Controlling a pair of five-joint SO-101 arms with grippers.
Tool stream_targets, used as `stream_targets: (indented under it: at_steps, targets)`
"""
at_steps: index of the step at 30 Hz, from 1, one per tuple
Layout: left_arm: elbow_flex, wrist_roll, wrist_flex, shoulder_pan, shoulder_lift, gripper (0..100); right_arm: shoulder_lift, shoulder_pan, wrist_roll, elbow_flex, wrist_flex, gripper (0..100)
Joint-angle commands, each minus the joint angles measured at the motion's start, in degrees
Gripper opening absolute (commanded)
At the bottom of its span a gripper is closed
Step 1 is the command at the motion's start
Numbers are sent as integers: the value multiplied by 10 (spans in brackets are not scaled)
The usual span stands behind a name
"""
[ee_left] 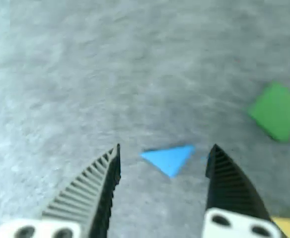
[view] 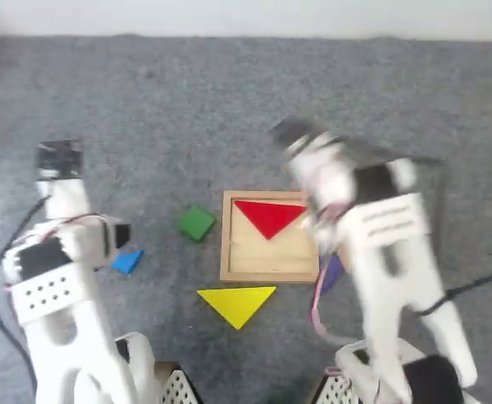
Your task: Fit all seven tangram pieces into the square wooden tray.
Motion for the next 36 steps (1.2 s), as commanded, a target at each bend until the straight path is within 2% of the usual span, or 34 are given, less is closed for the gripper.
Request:
stream_targets:
  at_steps: [1, 3, 6, 13, 19, 24, 29, 36]
  targets:
    - [-81, 4, -27, -82, 68, 276, -49, -128, 25, 89, -58, 154]
    - [-130, -8, -47, -141, 118, 276, -61, -178, 29, 112, -69, 154]
    - [-213, -69, -62, -212, 204, 276, -65, -233, 43, 121, -68, 154]
    - [-438, -113, -71, -320, 424, 276, -60, -355, 58, 146, -82, 154]
    - [-538, -130, -69, -340, 572, 276, 9, -368, 117, 143, -123, 173]
    - [-567, -131, -72, -341, 614, 276, 111, -368, 135, 125, -153, 336]
    - [-566, -131, -106, -353, 614, 276, 166, -369, 174, 92, -160, 310]
    - [-567, -131, -111, -362, 616, 276, 205, -396, 172, 91, -191, 306]
